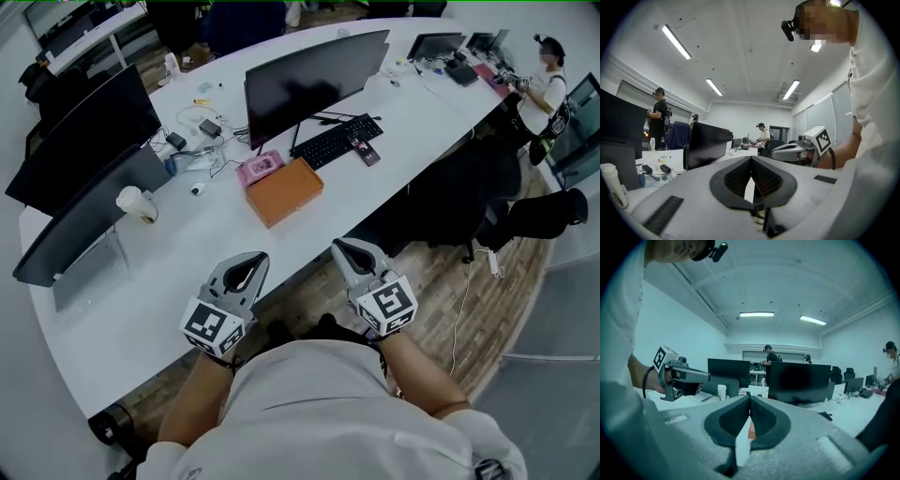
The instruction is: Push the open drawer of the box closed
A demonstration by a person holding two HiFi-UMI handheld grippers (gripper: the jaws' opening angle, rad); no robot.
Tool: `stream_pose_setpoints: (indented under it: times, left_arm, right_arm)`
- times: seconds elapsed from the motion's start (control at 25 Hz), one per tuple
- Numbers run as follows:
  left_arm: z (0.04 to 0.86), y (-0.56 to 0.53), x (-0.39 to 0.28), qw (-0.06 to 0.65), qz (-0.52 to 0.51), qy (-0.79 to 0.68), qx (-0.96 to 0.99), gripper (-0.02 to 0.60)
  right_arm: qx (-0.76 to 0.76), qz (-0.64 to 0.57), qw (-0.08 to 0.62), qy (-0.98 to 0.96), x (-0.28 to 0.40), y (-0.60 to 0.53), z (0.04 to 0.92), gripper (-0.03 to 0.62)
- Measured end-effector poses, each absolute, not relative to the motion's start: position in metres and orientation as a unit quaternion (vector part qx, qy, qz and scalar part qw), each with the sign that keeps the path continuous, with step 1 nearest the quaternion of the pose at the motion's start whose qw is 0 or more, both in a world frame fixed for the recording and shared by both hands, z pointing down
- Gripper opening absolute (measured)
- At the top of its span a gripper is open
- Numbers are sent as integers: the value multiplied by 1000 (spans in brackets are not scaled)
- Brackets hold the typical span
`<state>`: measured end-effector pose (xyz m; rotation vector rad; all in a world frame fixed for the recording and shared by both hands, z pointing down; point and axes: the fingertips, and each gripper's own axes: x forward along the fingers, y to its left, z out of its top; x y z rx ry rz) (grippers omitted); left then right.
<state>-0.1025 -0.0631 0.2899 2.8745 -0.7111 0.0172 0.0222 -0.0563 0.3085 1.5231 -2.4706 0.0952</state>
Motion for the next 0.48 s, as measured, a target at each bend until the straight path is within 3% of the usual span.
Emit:
stream_pose_setpoints:
  times: [0.48]
  left_arm:
    - [286,-30,-79,87,13,-281,956,-2]
  right_arm:
    - [478,22,105,-872,51,-21,300,4]
